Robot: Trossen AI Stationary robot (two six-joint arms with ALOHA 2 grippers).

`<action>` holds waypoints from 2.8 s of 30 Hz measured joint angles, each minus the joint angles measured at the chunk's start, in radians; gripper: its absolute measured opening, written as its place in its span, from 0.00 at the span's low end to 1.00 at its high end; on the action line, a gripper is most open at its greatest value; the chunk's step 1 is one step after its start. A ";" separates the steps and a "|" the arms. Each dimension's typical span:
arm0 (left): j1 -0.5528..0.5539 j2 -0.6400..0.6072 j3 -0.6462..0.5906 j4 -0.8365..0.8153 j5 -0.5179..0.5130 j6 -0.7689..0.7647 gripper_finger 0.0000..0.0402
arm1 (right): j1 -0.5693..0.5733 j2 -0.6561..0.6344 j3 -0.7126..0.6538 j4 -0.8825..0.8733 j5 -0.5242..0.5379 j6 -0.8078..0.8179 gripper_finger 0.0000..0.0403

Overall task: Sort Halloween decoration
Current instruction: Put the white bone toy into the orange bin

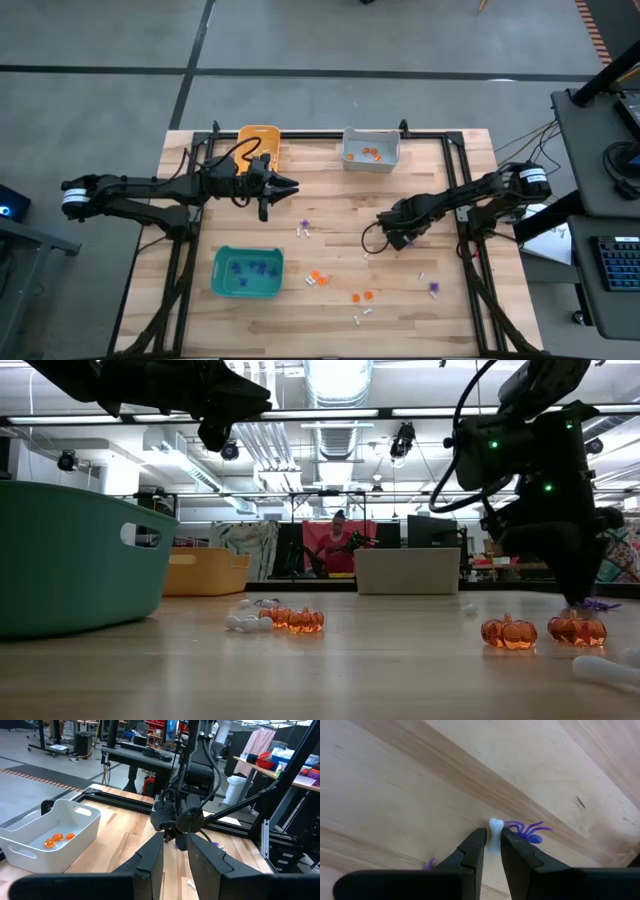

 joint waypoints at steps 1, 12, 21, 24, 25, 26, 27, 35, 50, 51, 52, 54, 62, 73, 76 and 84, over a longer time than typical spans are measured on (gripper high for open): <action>0.000 0.000 0.000 0.000 0.000 0.000 0.18 | 0.000 0.000 0.000 0.002 0.000 -0.001 0.14; 0.000 0.000 0.000 0.000 0.000 0.000 0.18 | 0.000 -0.013 0.004 0.006 -0.001 -0.018 0.02; 0.000 0.000 0.000 0.009 0.000 0.000 0.18 | 0.000 -0.116 0.043 0.006 0.003 -0.042 0.02; 0.000 0.000 0.000 0.019 0.000 0.000 0.18 | 0.000 -0.156 0.064 0.067 0.011 -0.070 0.02; 0.000 0.000 0.000 0.024 0.000 0.000 0.18 | -0.002 -0.166 0.070 0.101 0.012 -0.087 0.02; 0.000 0.000 0.000 0.028 0.000 0.000 0.18 | -0.002 -0.176 0.074 0.142 0.016 -0.108 0.02; 0.000 0.000 0.000 0.031 0.000 0.000 0.18 | -0.004 -0.183 0.077 0.187 0.017 -0.130 0.02; -0.002 0.000 0.000 0.071 0.001 0.000 0.18 | -0.056 -0.161 0.095 0.675 0.006 -0.460 0.02; -0.002 -0.036 -0.001 0.095 0.002 0.005 0.18 | -0.247 0.225 0.472 0.969 0.006 -0.959 0.02; -0.002 -0.044 -0.001 0.094 0.002 0.008 0.18 | -0.254 0.262 0.511 0.975 0.005 -0.979 0.02; -0.002 -0.052 -0.001 0.095 0.002 0.013 0.18 | -0.261 0.297 0.549 0.978 0.004 -0.994 0.02; -0.002 -0.074 -0.001 0.094 0.002 0.025 0.18 | -0.275 0.367 0.625 0.975 -0.001 -1.016 0.02; -0.002 -0.180 -0.001 0.067 0.003 0.074 0.18 | -0.315 0.604 0.896 0.977 -0.079 -1.041 0.02; -0.002 -0.292 0.000 -0.024 0.003 0.117 0.18 | -0.328 0.827 1.181 0.977 -0.081 -1.079 0.02; -0.002 -0.303 0.000 -0.034 0.003 0.124 0.18 | -0.333 0.878 1.244 0.977 -0.083 -1.078 0.02; -0.002 -0.302 0.000 -0.046 0.003 0.132 0.18 | -0.339 0.921 1.286 0.974 -0.080 -1.034 0.02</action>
